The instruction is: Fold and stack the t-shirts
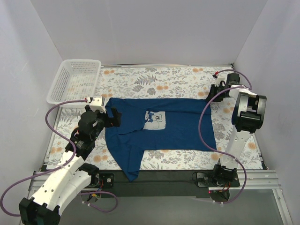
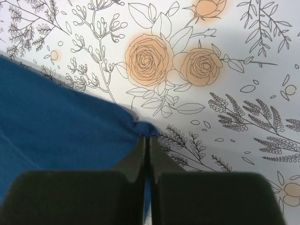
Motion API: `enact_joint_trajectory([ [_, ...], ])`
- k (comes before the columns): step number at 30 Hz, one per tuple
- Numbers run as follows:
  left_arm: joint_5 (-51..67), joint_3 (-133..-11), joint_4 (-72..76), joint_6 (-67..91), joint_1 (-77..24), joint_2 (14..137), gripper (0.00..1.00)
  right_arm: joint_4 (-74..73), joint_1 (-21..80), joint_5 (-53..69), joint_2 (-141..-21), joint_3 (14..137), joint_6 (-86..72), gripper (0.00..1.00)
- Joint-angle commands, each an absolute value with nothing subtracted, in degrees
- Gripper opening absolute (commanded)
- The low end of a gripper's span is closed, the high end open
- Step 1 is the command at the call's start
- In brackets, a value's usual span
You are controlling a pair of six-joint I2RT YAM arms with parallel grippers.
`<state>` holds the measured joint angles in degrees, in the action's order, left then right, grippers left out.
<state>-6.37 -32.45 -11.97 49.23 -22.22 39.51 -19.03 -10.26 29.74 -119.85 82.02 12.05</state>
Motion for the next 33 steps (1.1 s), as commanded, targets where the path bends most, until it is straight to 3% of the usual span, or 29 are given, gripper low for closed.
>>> enact_joint_trajectory([
  [1, -7.2, -33.0, -11.5, 48.3, -22.0, 38.8, 0.89, -22.1, -9.8, 28.2, -121.0, 84.5, 13.3, 0.01],
  [20, -7.2, -33.0, -11.1, 48.1, -22.1, 44.1, 0.89, -22.4, -10.0, 22.7, -141.9, 121.2, 9.5, 0.04],
  [21, -6.9, -33.1, -11.0, 48.5, -22.1, 44.5, 0.89, -22.4, -10.3, 22.2, -142.2, 122.9, 9.3, 0.12],
  [22, -6.6, -33.0, -10.9, 48.9, -22.1, 44.9, 0.89, -22.4, -10.2, 22.2, -141.9, 123.2, 9.6, 0.29],
  [25, -4.7, -33.1, -10.7, 53.6, -22.1, 46.4, 0.89, -22.2, -10.2, 22.2, -137.5, 121.1, 11.2, 0.48],
  [29, -2.6, -34.9, -13.6, 66.8, -22.1, 48.6, 0.88, -21.5, -10.2, 21.3, -126.9, 111.8, 18.1, 0.67],
  [33, 2.9, -35.8, -21.1, 81.9, -22.0, 49.5, 0.86, -21.5, -10.2, 23.1, -113.5, 95.7, 29.6, 0.74],
])
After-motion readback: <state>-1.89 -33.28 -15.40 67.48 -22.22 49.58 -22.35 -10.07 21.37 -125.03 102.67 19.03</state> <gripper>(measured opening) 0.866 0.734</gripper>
